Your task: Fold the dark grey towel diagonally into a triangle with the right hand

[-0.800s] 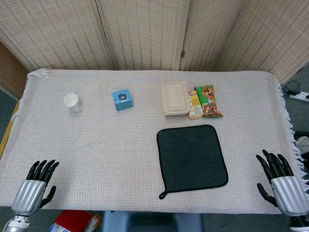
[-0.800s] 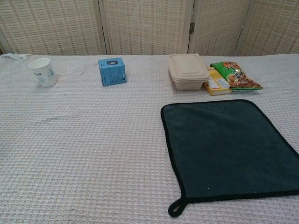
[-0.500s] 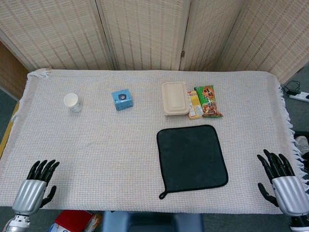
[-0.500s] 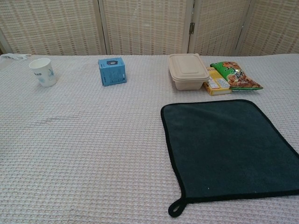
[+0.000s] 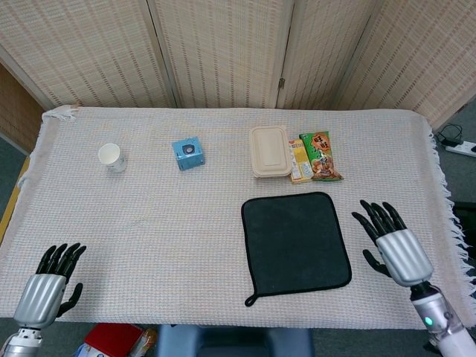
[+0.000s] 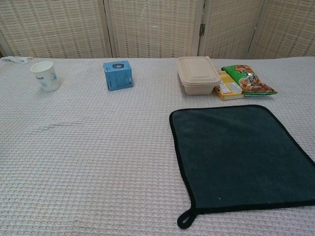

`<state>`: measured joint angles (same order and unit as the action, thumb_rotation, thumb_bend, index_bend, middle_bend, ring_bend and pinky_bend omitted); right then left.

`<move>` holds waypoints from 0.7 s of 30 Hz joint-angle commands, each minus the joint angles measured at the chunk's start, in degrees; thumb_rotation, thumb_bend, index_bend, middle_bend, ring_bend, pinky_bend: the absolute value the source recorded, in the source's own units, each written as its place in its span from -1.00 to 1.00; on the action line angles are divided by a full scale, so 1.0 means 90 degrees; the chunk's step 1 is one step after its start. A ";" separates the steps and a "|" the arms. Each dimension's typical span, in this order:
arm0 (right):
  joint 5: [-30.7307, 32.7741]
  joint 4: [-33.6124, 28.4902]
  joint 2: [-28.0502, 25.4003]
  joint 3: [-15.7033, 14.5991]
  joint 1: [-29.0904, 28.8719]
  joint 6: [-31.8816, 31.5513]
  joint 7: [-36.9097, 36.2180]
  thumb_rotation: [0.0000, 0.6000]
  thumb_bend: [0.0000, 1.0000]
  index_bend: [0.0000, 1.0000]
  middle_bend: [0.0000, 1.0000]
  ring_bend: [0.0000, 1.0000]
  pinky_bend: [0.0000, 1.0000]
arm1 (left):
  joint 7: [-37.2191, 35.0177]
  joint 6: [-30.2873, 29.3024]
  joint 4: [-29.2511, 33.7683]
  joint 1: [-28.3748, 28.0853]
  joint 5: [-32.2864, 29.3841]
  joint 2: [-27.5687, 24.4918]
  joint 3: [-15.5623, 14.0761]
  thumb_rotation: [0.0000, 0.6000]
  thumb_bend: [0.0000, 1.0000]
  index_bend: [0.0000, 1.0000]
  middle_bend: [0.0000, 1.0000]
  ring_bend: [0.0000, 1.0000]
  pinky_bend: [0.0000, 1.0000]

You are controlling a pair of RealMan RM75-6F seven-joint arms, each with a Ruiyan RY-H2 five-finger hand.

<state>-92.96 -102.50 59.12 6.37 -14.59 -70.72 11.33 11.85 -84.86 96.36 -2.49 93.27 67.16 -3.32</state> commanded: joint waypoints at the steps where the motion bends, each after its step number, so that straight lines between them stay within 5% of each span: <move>1: 0.1050 0.0039 0.0421 0.0833 -0.1403 0.1553 0.0707 1.00 -0.14 -0.38 -1.00 -1.00 -1.00 | -0.0084 -0.0036 -0.0028 -0.0011 0.0008 -0.0025 0.0028 1.00 0.08 -0.78 -0.76 -1.00 -1.00; 5: 0.2314 0.0547 0.1235 0.1164 -0.2458 0.2676 0.1364 1.00 -0.14 -0.37 -1.00 -1.00 -1.00 | -0.0340 -0.0252 -0.0214 0.0002 0.0055 -0.0033 0.0130 1.00 0.08 -0.78 -0.78 -1.00 -1.00; 10: 0.3458 0.1605 0.2413 0.1265 -0.3449 0.3150 0.2060 1.00 -0.14 -0.37 -1.00 -1.00 -1.00 | -0.0593 -0.0368 -0.0251 0.0050 -0.0073 -0.0128 0.0206 1.00 0.08 -0.78 -0.79 -1.00 -1.00; 21: 0.4717 0.3757 0.4196 0.1078 -0.4937 0.3782 0.2624 1.00 -0.14 -0.33 -1.00 -1.00 -1.00 | -0.0844 -0.0592 -0.0127 0.0242 -0.0183 -0.0350 0.0178 1.00 0.08 -0.78 -0.79 -1.00 -1.00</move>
<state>-52.71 -72.54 93.43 16.50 -56.62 -38.46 33.35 4.37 -89.99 95.10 -0.50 91.72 64.15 -1.68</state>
